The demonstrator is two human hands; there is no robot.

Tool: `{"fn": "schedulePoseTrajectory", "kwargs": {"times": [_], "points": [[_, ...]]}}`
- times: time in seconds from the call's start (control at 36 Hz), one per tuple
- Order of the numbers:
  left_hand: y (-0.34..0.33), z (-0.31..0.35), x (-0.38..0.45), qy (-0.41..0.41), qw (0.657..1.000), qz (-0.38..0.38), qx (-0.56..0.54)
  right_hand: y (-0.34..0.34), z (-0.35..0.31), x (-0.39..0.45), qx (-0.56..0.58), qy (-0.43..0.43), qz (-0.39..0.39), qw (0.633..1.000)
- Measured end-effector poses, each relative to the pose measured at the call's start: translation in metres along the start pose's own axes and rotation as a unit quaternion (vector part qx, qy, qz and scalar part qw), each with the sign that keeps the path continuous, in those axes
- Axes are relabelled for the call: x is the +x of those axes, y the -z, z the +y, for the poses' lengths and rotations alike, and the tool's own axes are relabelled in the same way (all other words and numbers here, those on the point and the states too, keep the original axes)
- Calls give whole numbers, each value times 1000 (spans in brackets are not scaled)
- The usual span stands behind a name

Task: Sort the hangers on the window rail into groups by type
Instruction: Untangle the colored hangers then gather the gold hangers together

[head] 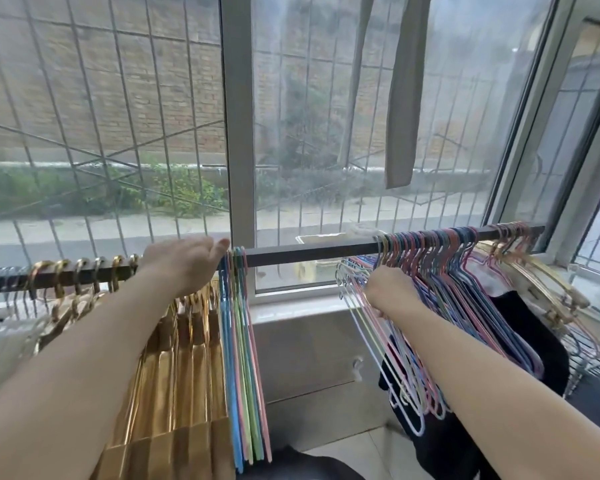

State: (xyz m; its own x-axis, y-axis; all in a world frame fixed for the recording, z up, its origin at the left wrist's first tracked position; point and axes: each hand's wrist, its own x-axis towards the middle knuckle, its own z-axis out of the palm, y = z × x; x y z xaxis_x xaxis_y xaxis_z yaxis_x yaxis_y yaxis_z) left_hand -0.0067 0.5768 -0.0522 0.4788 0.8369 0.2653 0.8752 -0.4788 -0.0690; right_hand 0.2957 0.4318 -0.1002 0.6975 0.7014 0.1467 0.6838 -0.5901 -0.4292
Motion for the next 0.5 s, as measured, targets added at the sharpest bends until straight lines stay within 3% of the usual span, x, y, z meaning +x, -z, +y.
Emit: {"fn": "schedulePoseTrajectory", "kwargs": {"times": [0.25,0.5], "points": [[-4,-1,4,-4,1000,1,-3,8,2,2,-167,21,21,986],[-5,0,7,-11,1000,-7,-16,18,-2,-4,-163,38,10,986]]}}
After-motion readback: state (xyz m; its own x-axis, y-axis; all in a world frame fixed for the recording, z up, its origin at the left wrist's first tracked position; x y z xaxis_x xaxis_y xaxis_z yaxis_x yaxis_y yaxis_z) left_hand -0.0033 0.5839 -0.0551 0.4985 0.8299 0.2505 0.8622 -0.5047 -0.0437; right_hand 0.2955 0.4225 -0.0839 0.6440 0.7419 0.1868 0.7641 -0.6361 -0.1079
